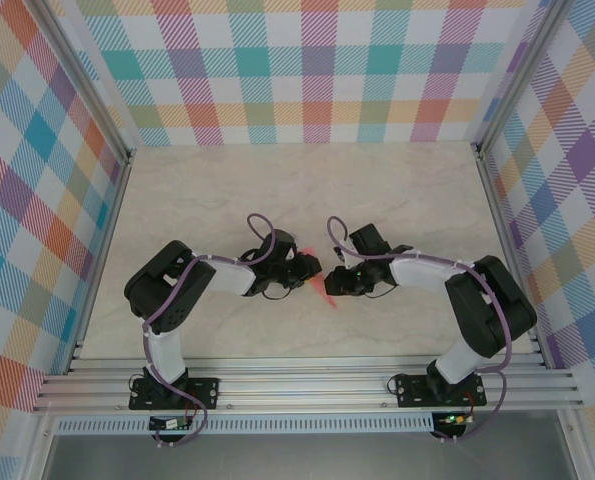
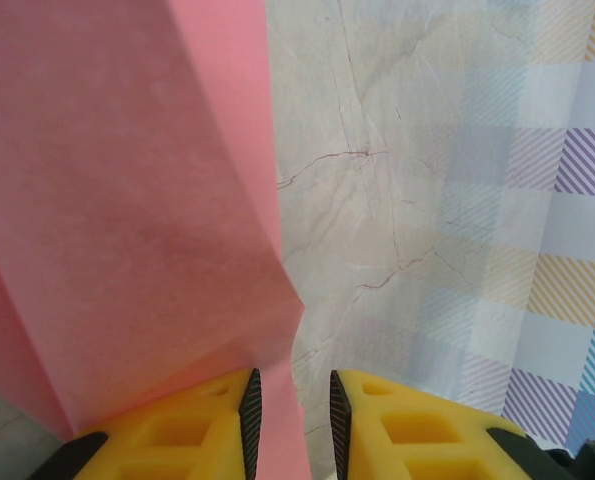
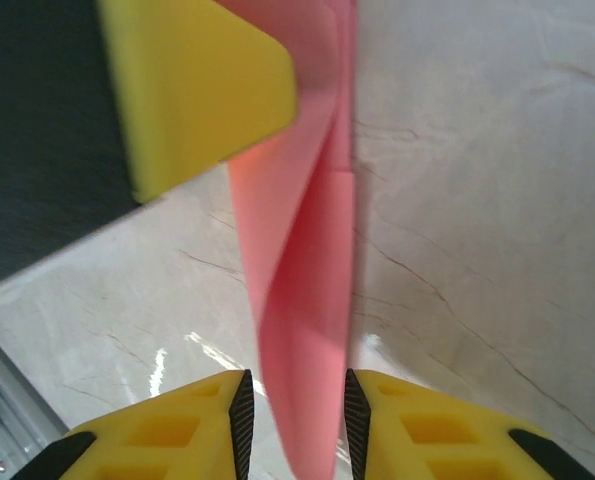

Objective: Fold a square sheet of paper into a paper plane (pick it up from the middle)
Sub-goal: Fold the wing for the fifth time at the center of the table.

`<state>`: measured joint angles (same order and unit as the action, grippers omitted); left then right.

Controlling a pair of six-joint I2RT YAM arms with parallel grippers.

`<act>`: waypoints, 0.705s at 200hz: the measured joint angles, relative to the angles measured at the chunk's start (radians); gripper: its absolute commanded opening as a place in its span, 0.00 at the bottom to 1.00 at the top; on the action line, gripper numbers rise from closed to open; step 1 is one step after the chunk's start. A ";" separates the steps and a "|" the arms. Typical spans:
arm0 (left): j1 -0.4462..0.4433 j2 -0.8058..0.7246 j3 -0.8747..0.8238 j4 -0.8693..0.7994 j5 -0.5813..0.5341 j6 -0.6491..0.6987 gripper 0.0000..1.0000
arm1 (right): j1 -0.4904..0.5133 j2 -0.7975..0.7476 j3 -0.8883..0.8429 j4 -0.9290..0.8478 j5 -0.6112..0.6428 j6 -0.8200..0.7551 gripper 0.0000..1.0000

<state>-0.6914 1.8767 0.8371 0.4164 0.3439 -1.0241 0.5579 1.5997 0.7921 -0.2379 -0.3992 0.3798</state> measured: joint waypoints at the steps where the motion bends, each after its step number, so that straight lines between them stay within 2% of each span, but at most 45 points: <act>1: 0.000 0.000 0.000 0.000 0.000 0.000 0.27 | 0.000 0.000 0.001 0.000 0.000 0.000 0.32; 141: 0.000 0.000 0.011 -0.023 0.000 0.000 0.27 | -0.003 0.008 0.034 -0.014 -0.055 0.031 0.34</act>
<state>-0.6914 1.8767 0.8478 0.3939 0.3435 -1.0237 0.5545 1.6077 0.8257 -0.2520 -0.4541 0.4103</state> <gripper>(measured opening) 0.266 0.336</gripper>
